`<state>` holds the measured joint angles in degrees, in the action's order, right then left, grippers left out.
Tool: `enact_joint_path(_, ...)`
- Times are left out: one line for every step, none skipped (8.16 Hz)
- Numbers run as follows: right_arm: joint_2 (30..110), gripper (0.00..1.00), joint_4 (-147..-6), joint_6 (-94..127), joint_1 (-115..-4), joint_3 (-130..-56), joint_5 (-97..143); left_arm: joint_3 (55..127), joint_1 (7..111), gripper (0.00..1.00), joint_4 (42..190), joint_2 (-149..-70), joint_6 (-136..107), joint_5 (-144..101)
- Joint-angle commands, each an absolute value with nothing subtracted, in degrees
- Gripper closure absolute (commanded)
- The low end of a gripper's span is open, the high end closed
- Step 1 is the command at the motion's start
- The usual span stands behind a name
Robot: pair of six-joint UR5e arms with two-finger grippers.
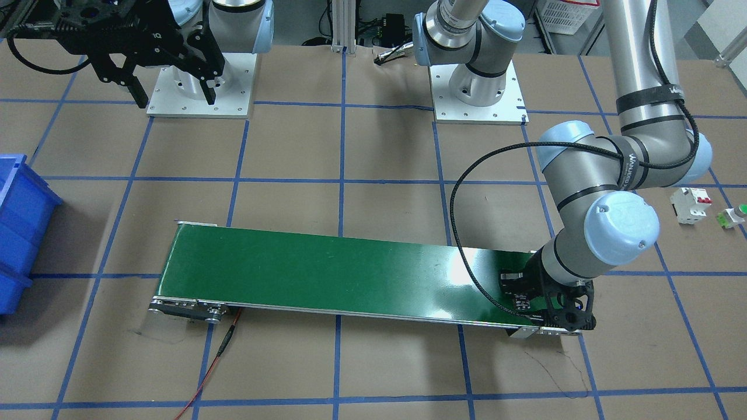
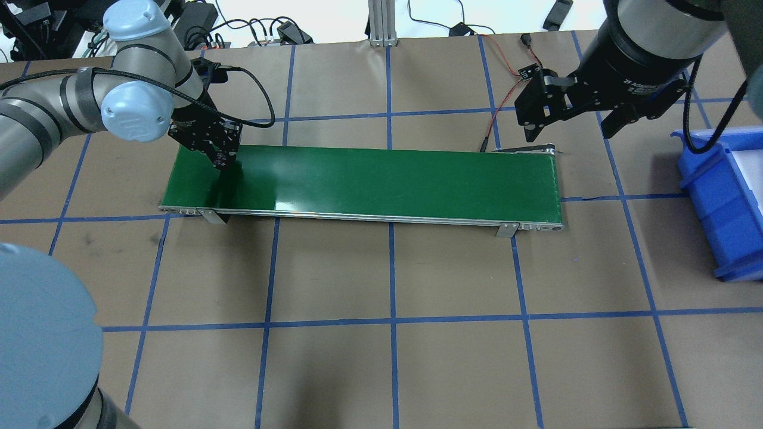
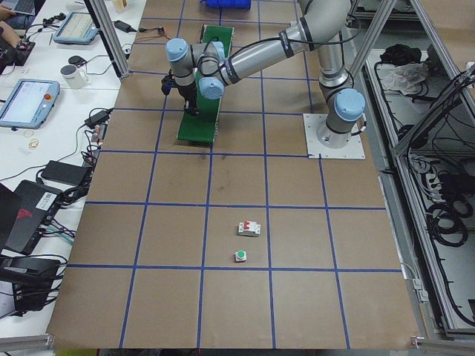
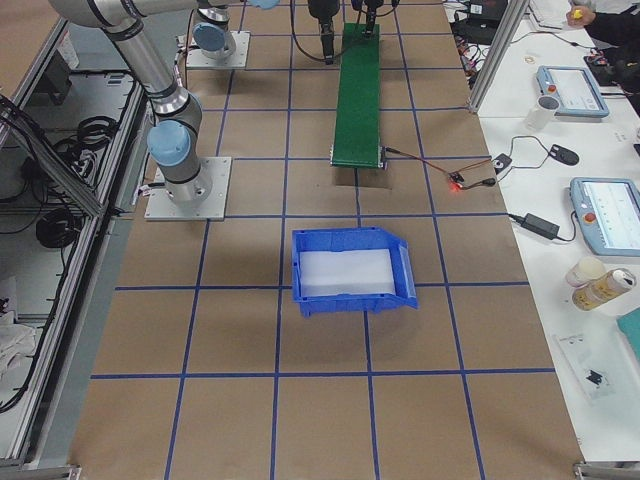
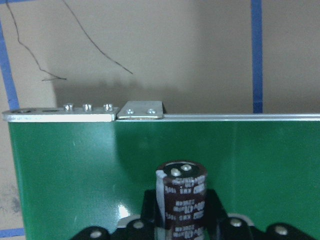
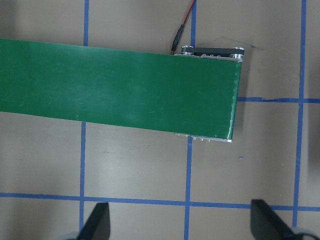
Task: Move capacitor from left to right
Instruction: 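Carry the capacitor with the left gripper over the belt and release it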
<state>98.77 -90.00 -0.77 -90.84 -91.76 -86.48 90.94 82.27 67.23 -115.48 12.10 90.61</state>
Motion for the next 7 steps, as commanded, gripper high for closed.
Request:
enact_joint_path(98.8, 0.0, -90.1, -0.8, -90.8, -91.8, -86.5, 91.1, 82.3, 0.53, 67.2, -115.2, 12.0, 90.5)
enact_joint_path(98.8, 0.0, -90.1, -0.8, -90.8, -91.8, -86.5, 91.1, 82.3, 0.53, 67.3, -115.1, 11.6, 90.5)
enact_joint_path(98.8, 0.0, -90.0, -0.8, -90.9, -91.8, -86.5, 91.1, 82.4, 0.43, 67.4, -114.6, 11.0, 90.5)
enact_joint_path(98.7, 0.0, -90.0, -0.8, -90.9, -91.8, -86.5, 91.0, 82.5, 0.37, 67.9, -114.0, 9.7, 90.7)
enact_joint_path(98.4, 0.0, -89.9, -0.7, -90.8, -91.8, -86.5, 90.6, 83.3, 0.25, 68.1, -112.9, 7.6, 90.7)
enact_joint_path(98.1, 0.0, -90.0, -0.5, -90.9, -91.8, -86.5, 90.4, 85.1, 0.17, 70.6, -110.3, 5.3, 90.8)
enact_joint_path(96.4, 0.0, -90.2, -0.8, -90.9, -92.0, -86.6, 90.3, 87.6, 0.13, 76.6, -107.5, 2.1, 91.1)
